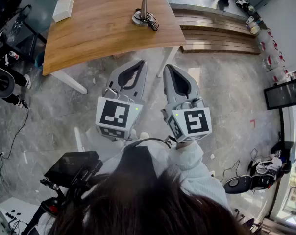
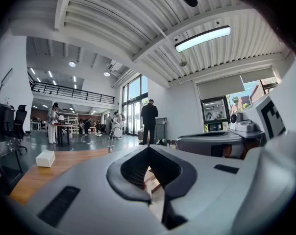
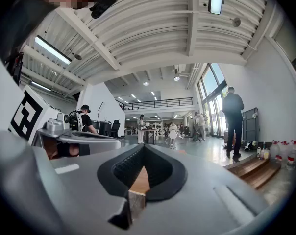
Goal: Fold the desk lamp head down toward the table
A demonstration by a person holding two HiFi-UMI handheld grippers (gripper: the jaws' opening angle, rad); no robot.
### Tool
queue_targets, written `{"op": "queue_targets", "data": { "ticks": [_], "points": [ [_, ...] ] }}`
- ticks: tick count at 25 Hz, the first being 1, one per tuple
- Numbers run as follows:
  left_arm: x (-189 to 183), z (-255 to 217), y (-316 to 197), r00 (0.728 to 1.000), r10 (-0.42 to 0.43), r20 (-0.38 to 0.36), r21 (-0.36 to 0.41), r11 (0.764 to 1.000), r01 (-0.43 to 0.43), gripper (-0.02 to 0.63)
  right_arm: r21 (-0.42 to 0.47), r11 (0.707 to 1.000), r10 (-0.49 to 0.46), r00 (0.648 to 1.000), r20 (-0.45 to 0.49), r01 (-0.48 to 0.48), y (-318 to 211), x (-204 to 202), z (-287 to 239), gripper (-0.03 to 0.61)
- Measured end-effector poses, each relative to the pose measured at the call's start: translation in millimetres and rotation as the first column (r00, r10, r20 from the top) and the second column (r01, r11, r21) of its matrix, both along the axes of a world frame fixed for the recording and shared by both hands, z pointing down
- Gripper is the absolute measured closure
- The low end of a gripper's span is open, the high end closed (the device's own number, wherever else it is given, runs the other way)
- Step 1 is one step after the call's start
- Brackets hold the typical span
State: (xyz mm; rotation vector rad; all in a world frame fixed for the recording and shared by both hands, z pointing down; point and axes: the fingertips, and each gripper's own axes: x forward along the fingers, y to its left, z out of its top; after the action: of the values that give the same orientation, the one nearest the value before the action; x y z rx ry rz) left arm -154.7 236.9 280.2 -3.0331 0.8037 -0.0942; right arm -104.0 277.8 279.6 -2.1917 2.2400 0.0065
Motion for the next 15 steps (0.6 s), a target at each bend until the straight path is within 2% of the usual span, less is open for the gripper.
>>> {"op": "queue_targets", "data": {
  "ticks": [15],
  "points": [
    [9.3, -8.2, 17.9, 1.0, -0.021, -0.005, 0.01, 1.0, 0.021, 0.611, 0.01, 1.0, -0.012, 1.0, 0.016, 0.012, 17.2, 9.3, -7.3, 0.577]
  ]
}}
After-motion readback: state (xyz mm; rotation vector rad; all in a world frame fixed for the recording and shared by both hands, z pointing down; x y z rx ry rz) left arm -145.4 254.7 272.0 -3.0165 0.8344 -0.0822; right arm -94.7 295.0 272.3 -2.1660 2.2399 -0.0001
